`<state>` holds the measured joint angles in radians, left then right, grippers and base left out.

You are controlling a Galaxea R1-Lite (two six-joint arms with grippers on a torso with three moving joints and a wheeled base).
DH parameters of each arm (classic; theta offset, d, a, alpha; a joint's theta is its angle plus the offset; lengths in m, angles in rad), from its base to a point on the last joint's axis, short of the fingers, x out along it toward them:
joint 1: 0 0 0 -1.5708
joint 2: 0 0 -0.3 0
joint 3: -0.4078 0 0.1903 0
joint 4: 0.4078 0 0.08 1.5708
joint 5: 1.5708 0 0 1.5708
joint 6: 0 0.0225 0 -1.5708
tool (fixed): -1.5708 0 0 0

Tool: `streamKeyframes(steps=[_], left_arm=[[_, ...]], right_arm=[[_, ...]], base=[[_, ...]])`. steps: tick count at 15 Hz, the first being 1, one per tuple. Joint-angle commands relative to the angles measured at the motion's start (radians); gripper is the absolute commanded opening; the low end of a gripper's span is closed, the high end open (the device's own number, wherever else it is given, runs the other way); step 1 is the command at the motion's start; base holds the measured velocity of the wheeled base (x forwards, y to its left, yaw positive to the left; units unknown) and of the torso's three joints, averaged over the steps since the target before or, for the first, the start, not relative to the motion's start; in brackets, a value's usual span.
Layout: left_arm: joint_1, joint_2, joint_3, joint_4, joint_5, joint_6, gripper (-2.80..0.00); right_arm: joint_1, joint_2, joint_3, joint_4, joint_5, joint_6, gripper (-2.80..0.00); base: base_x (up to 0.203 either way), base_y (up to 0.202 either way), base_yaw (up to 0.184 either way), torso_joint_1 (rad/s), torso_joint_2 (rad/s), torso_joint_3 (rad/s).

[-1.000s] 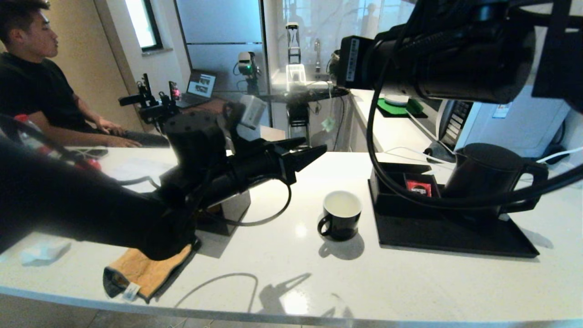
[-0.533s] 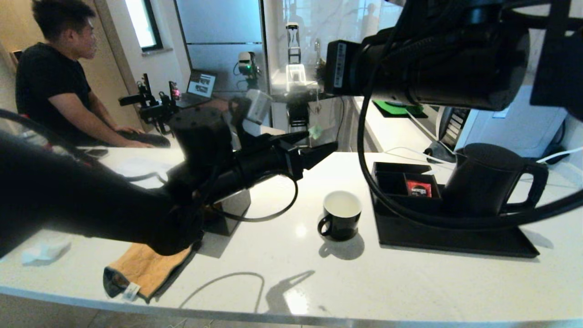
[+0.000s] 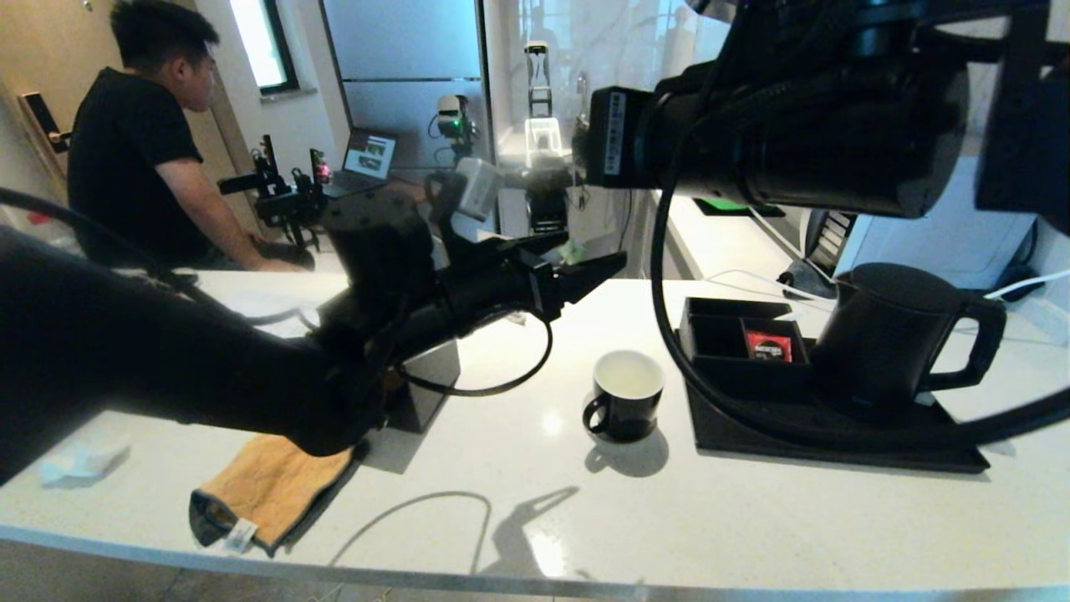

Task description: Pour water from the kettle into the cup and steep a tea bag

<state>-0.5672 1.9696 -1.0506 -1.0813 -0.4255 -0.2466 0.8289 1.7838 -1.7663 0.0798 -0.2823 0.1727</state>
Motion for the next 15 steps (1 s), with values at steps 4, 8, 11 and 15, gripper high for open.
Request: streamKeyframes(steps=[4,8,11,15], left_arm=[[-0.002,0.005,-0.005,-0.006,-0.003,-0.002,0.00],[-0.001,0.003,-0.005,-0.008,-0.025,-0.002,0.00],[-0.002,0.000,-0.005,-0.008,-0.025,-0.002,0.00],[-0.001,-0.001,-0.003,-0.008,-0.027,-0.002,0.00]], right_arm=[[0.012,-0.001,0.004,0.000,-0.001,0.002,-2.80],[0.012,-0.001,0.007,0.000,-0.001,0.002,-2.80],[0.012,-0.005,0.031,-0.002,-0.001,0.002,-2.80],[0.012,-0.009,0.033,-0.005,-0.002,0.002,-2.80]], base=[[0.000,0.000,0.000,0.000,0.00,0.000],[0.000,0.000,0.000,0.000,0.00,0.000],[0.000,0.000,0.000,0.000,0.00,0.000],[0.000,0.000,0.000,0.000,0.00,0.000]])
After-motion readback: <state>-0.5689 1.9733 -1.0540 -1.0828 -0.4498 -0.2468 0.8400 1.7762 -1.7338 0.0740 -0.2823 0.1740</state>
